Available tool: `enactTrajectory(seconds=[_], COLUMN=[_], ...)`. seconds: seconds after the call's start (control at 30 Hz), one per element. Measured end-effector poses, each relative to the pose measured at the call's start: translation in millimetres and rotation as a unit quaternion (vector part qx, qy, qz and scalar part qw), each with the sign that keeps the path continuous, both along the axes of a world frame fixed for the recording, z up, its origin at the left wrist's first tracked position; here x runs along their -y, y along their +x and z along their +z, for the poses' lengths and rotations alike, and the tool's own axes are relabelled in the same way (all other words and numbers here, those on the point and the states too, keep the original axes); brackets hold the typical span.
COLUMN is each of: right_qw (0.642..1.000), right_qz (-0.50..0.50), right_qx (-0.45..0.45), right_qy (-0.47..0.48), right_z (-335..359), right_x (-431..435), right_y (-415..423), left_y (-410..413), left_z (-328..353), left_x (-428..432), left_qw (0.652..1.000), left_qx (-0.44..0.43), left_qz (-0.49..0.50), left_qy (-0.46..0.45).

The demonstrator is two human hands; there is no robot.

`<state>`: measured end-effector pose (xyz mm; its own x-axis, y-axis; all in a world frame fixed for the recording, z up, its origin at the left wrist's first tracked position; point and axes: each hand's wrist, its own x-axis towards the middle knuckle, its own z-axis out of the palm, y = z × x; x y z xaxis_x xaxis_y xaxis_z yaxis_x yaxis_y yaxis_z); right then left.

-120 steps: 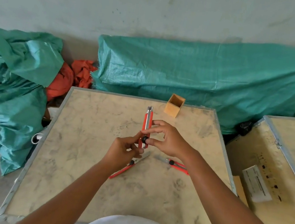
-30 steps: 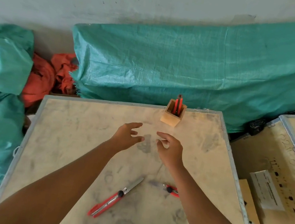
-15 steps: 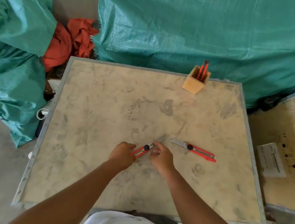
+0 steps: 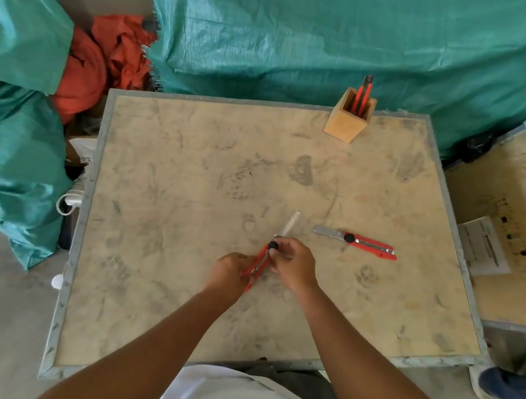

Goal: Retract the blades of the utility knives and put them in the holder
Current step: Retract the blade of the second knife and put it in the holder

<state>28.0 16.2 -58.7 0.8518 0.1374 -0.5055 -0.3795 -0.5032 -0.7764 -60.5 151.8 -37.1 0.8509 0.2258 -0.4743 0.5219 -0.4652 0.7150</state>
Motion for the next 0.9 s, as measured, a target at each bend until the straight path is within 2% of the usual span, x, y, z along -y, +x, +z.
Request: enactTrajectory(seconds=[0.1, 0.23, 0.47, 0.7, 0.9], right_qw=[0.999, 0.996, 0.976, 0.958, 0.916], right_qz=[0.003, 0.017, 0.078, 0.176, 0.304], right_qx=[0.037, 0.058, 0.114, 0.176, 0.248], right_qy=[0.014, 0.069, 0.166, 0.141, 0.088], right_z=[17.7, 65.4, 144.7, 187.1, 218.0], right_x=[0.0, 2.9, 30.3, 59.5, 83.7], right_y=[7.0, 28.9, 87.5, 133.1, 148.9], left_y=[2.0, 11.5, 42.1, 74.6, 94.6], left_z=[14.7, 43.7, 95.6, 137.6, 166.0], left_x=[6.7, 15.7, 24.9, 60.3, 82.8], left_qw=[0.997, 0.979, 0.984, 0.976, 0.963], left_qx=[0.014, 0.060, 0.097, 0.168, 0.210], left_qz=[0.055, 0.121, 0.013, 0.041, 0.094], left_qy=[-0.044, -0.152, -0.151, -0.132, -0.143])
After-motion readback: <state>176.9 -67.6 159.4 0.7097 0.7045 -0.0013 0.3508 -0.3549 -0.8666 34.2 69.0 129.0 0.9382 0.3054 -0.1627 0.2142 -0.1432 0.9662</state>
